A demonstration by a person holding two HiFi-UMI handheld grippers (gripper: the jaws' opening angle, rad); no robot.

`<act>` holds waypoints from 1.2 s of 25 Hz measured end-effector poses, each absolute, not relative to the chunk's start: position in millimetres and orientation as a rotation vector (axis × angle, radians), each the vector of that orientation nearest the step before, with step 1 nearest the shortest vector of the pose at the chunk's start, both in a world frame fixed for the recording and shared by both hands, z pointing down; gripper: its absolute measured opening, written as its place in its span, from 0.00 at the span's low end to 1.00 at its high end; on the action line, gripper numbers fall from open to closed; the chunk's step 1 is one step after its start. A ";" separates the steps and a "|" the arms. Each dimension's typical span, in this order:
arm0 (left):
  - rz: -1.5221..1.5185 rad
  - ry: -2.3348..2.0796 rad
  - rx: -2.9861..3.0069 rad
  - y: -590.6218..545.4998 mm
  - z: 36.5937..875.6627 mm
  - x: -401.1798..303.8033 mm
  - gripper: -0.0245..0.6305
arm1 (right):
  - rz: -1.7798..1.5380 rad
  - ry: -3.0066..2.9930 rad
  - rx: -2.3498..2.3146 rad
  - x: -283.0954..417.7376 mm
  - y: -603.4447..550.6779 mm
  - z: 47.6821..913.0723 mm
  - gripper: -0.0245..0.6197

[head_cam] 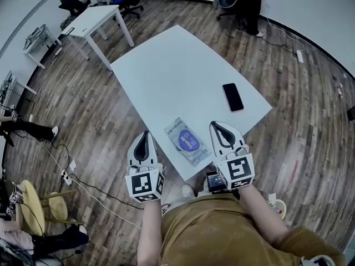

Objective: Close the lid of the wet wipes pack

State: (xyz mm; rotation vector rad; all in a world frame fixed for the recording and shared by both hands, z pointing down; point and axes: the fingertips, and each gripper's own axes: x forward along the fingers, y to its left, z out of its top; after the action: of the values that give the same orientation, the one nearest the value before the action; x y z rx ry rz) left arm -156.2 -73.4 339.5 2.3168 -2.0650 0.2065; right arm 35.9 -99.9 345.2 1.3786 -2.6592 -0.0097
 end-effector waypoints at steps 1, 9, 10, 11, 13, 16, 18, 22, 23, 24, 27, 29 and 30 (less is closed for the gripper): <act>0.203 -2.075 2.307 -71.1 338.7 -158.0 0.05 | -0.024 -2.654 1.374 36.8 -99.0 344.7 0.05; 0.230 -2.110 2.309 -69.5 336.3 -158.5 0.05 | -0.035 -2.629 1.384 46.0 -105.2 342.6 0.05; 0.231 -2.117 2.304 -69.5 335.3 -160.8 0.05 | -0.036 -2.632 1.385 46.2 -105.2 341.3 0.05; 0.227 -2.125 2.298 -69.5 333.8 -162.9 0.05 | -0.037 -2.635 1.388 46.7 -105.3 340.1 0.05; 0.223 -2.139 2.291 -69.8 331.2 -165.9 0.05 | -0.032 -2.639 1.392 46.7 -106.3 338.4 0.05; 0.227 -2.142 2.286 -70.0 332.5 -168.1 0.05 | -0.027 -2.647 1.393 42.7 -106.6 336.5 0.05; 0.228 -2.138 2.286 -69.9 335.0 -166.8 0.05 | -0.029 -2.650 1.388 41.0 -105.6 336.0 0.05; 0.237 -2.127 2.294 -70.5 337.9 -161.1 0.05 | -0.029 -2.649 1.388 43.2 -104.1 335.6 0.05; 0.239 -2.127 2.293 -70.4 338.4 -161.2 0.05 | -0.030 -2.648 1.389 43.6 -104.0 335.2 0.05; 0.241 -2.129 2.290 -69.9 338.8 -161.5 0.05 | -0.032 -2.647 1.389 44.1 -104.0 335.0 0.05; 0.242 -2.135 2.283 -67.6 339.4 -160.8 0.05 | -0.035 -2.642 1.387 47.7 -104.4 335.2 0.05; 0.242 -2.136 2.283 -66.8 339.2 -160.0 0.05 | -0.034 -2.641 1.391 49.8 -104.9 335.3 0.05; 0.242 -2.136 2.284 -66.6 339.4 -160.0 0.05 | -0.032 -2.641 1.394 50.3 -105.2 335.4 0.05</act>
State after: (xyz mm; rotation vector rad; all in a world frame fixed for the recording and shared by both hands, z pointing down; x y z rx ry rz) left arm -160.0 -66.6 339.4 2.2837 -2.1356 0.2423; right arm 50.3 -105.2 335.4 1.3939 -2.6413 -0.0318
